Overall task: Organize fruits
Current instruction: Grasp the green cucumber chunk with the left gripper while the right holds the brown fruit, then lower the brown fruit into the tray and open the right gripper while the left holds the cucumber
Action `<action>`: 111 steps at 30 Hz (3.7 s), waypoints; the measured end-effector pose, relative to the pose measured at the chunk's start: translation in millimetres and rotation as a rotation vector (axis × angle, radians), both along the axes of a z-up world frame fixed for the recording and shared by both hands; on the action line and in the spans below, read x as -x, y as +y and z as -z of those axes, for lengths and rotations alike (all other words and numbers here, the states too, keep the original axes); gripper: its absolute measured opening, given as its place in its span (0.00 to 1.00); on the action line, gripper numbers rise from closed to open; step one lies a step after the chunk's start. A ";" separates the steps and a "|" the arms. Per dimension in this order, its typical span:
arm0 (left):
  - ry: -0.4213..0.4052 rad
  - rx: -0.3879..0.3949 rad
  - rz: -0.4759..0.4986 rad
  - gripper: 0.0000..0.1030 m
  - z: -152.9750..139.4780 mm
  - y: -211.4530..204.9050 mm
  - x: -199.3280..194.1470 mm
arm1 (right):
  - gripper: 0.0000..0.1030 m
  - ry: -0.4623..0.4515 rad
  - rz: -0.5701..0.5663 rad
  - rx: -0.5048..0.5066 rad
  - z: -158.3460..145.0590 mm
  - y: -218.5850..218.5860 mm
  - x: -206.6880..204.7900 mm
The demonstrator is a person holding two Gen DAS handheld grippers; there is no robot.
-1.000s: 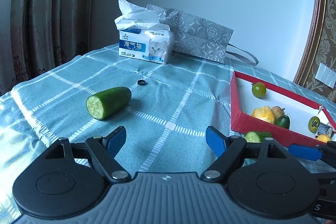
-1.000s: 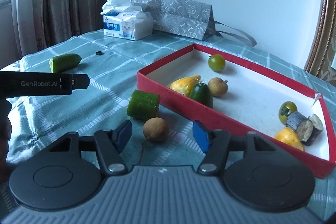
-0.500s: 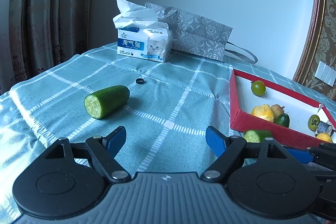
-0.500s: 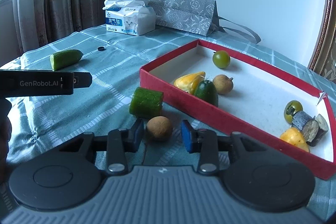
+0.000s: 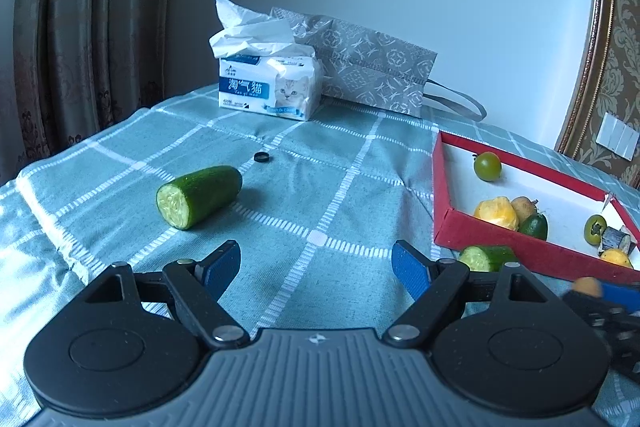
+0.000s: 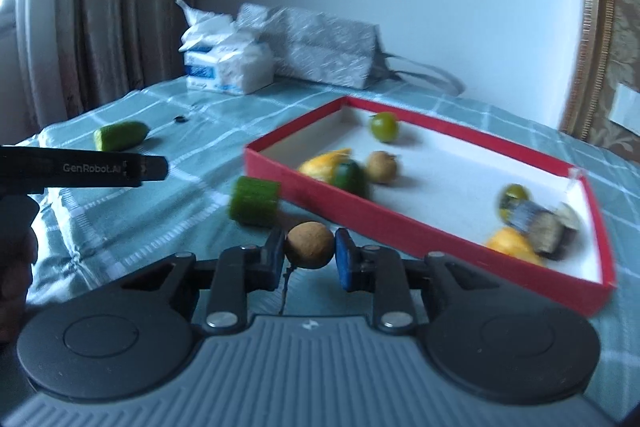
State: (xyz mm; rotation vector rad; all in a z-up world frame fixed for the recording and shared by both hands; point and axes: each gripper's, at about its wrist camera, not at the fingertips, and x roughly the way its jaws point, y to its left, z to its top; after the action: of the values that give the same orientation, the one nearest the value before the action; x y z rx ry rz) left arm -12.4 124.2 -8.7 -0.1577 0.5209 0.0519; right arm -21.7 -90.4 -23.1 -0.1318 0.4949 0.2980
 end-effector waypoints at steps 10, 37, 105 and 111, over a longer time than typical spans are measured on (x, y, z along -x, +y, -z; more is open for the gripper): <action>-0.020 -0.051 0.116 0.80 -6.3 -27.3 3.2 | 0.24 -0.017 0.151 -0.086 2.6 -89.3 25.8; 0.116 -0.202 0.164 0.81 5.3 -105.2 -39.8 | 0.24 -0.045 0.113 -0.180 -1.6 -104.5 30.8; 0.016 -0.098 0.221 0.32 0.1 -93.0 -16.3 | 0.42 -0.081 0.272 -0.114 -25.7 -97.1 -86.8; 0.010 -0.101 0.215 0.32 -0.2 -92.3 -15.6 | 0.44 -0.135 0.251 -0.167 -37.0 -106.4 -39.6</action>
State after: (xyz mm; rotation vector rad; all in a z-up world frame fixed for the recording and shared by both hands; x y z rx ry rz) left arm 3.2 31.9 -8.6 -0.0021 0.5417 -0.1311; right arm 17.9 -196.7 13.9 0.0727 0.3464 0.0830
